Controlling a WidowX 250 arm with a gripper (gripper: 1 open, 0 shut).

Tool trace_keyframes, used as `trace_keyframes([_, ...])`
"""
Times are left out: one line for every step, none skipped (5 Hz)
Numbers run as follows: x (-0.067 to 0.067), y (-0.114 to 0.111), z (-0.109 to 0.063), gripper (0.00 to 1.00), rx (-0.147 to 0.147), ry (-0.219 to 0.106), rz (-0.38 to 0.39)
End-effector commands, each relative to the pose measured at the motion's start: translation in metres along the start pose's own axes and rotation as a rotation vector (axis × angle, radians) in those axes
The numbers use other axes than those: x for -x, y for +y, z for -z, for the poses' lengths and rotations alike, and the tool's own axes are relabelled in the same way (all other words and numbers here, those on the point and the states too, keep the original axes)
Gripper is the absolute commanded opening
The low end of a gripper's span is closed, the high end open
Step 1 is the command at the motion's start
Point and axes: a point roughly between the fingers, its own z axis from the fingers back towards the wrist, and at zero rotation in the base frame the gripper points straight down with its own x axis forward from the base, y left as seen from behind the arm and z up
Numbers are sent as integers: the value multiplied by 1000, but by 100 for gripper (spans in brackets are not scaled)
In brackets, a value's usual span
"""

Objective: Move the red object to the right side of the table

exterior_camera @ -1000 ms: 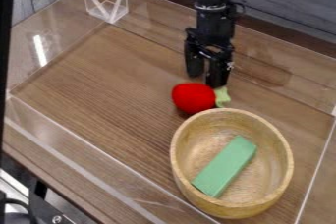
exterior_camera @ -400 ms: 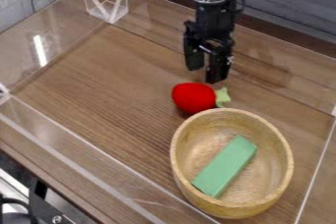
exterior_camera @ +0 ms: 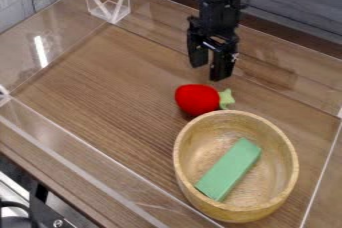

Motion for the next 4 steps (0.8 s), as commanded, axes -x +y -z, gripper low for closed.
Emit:
trace_keyframes([-3,0,-32,100,-53,-88,7])
trace_keyframes([-3,0,-32,100,-57,-92,5])
trace_keyframes([-2,1,-33,100,-62,-99,2])
trace_keyframes([-3,1,-31,100,-64,-100,1])
